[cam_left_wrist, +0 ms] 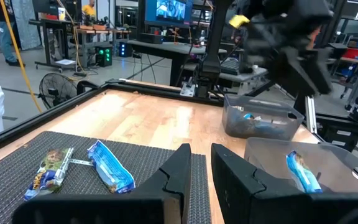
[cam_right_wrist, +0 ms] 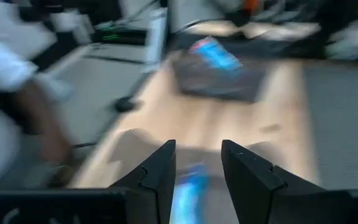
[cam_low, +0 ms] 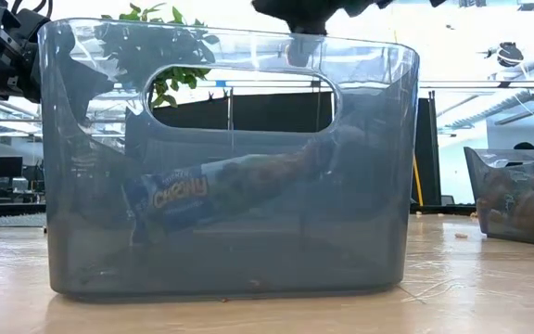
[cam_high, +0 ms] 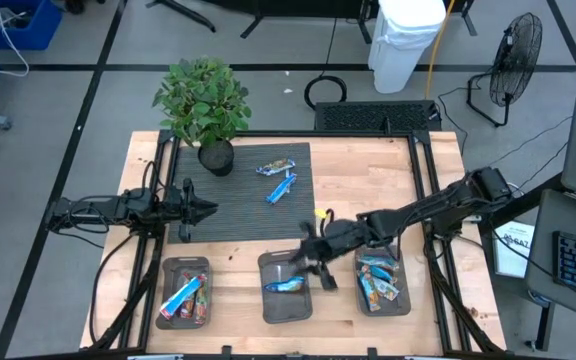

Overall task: Pick and place Granola Bars by type
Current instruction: Put the blue granola bar into the middle black bin

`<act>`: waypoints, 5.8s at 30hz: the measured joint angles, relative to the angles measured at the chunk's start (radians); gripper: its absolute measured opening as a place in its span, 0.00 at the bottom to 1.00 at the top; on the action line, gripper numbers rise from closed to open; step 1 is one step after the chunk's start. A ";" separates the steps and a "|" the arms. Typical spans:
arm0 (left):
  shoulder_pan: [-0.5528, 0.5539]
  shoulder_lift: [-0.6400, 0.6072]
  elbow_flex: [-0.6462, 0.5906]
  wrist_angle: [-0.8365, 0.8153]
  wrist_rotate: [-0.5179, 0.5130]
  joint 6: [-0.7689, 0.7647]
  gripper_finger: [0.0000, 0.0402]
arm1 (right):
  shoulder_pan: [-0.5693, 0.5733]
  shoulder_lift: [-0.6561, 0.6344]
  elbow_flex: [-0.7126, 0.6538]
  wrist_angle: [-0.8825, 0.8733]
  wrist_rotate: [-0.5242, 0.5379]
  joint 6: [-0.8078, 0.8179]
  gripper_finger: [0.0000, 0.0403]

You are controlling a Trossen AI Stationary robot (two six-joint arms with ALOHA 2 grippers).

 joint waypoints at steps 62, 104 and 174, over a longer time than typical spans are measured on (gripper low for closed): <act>0.000 0.000 0.000 -0.001 -0.008 0.000 0.17 | -0.762 0.611 0.653 -0.744 0.027 -0.242 0.40; 0.000 0.000 0.000 0.000 -0.008 0.000 0.17 | -0.675 0.586 0.676 -0.077 -0.452 0.104 0.00; 0.000 0.000 0.000 0.004 -0.008 0.000 0.17 | -0.779 0.726 0.861 -1.288 -0.319 -0.106 0.00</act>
